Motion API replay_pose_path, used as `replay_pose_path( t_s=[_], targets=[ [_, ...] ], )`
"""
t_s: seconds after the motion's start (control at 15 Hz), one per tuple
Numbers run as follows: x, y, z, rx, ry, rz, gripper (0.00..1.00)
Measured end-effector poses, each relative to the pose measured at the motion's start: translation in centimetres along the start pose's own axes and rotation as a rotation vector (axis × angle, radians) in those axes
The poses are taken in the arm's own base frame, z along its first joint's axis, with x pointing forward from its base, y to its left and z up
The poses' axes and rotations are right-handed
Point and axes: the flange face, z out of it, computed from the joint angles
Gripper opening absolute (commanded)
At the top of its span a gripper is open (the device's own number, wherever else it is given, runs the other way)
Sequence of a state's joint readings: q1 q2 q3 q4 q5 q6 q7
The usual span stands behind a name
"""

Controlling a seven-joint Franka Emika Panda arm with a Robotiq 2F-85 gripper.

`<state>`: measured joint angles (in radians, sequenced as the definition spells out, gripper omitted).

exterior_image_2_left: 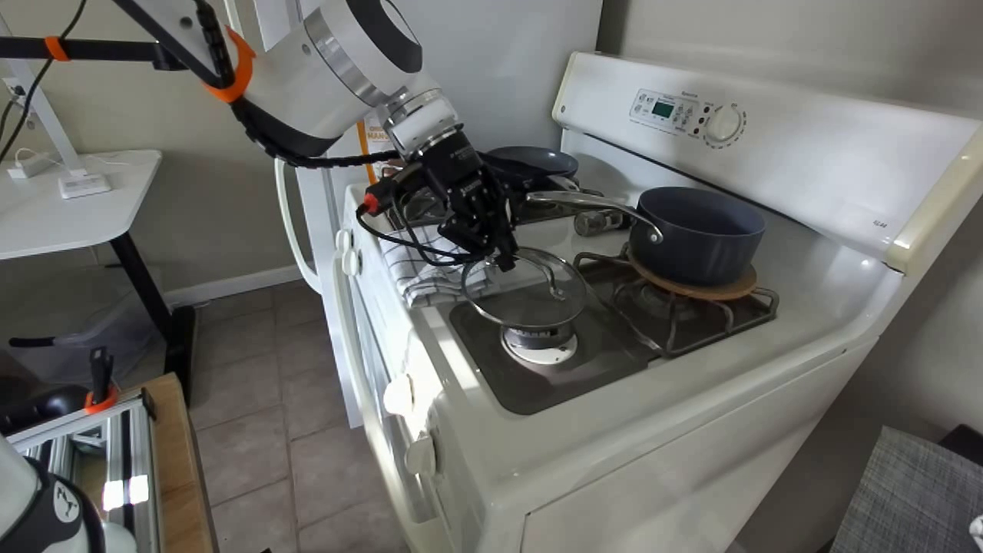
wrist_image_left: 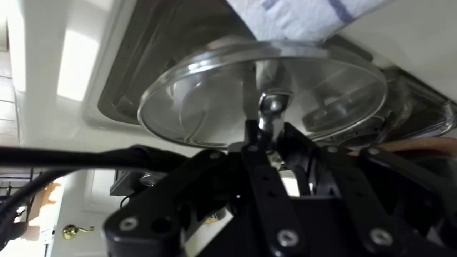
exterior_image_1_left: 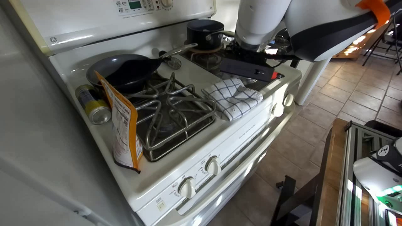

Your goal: Put the glass lid on the pan.

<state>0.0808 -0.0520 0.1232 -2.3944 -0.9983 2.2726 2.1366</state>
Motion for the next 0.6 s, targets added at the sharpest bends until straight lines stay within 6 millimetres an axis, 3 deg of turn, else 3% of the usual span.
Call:
replay_pose_path(
  t_s=[0.6],
  targets=[
    [-5.1, -1.8, -5.0, 0.154, -0.034, -0.158, 0.04]
  ],
)
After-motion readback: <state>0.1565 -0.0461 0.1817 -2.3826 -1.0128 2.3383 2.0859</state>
